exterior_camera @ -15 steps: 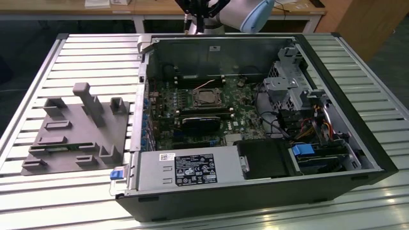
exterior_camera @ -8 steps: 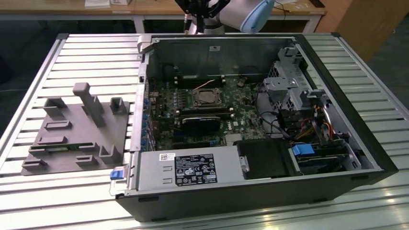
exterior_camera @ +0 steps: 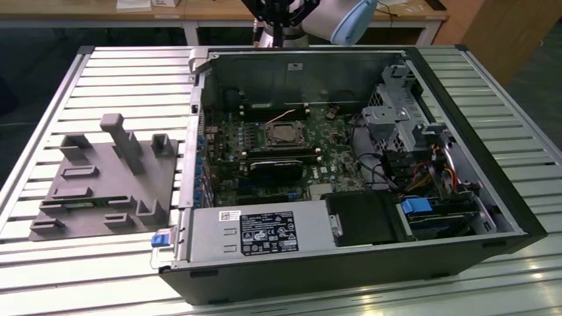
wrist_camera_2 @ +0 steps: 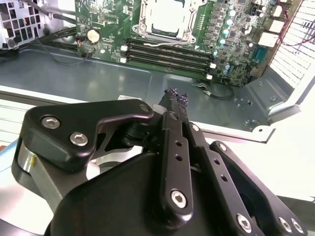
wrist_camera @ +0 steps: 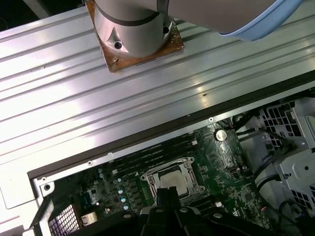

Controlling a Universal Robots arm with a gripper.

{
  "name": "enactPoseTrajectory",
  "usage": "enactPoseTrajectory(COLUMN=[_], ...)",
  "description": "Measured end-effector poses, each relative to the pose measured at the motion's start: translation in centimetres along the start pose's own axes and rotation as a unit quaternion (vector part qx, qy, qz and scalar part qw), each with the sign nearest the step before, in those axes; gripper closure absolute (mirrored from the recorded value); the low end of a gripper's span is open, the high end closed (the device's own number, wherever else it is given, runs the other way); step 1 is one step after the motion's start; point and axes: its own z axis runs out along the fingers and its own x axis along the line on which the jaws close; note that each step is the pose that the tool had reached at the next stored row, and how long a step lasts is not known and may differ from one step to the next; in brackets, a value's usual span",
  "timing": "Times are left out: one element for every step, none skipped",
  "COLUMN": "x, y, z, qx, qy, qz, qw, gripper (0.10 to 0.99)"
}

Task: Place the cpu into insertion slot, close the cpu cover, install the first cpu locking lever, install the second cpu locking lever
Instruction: 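Install the first cpu locking lever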

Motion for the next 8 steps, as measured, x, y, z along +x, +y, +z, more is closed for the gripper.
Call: enactPoseTrajectory(x=[-0.04,-0.07,-0.10,-0.11,-0.12,-0.13,-0.13,-0.13], y=[0.01,0.01,0.01,0.01,0.01,0.00,-0.01,-0.02], z=[0.08,0.16,0.26,0.36,0.46,0.53,0.62,0.69], qx=[0.0000,0.0000,0.0001,0.0001,0.0002,0.0001,0.0000,0.0000], qy=[0.0000,0.0000,0.0001,0.0001,0.0001,0.0001,0.0001,0.0001], qz=[0.000,0.000,0.000,-0.001,-0.001,-0.001,-0.001,-0.001], qw=[1.0000,1.0000,1.0000,1.0000,1.0000,1.0000,1.0000,1.0000], gripper=[0.984,0.984,0.984,0.984,0.984,0.984,0.984,0.984])
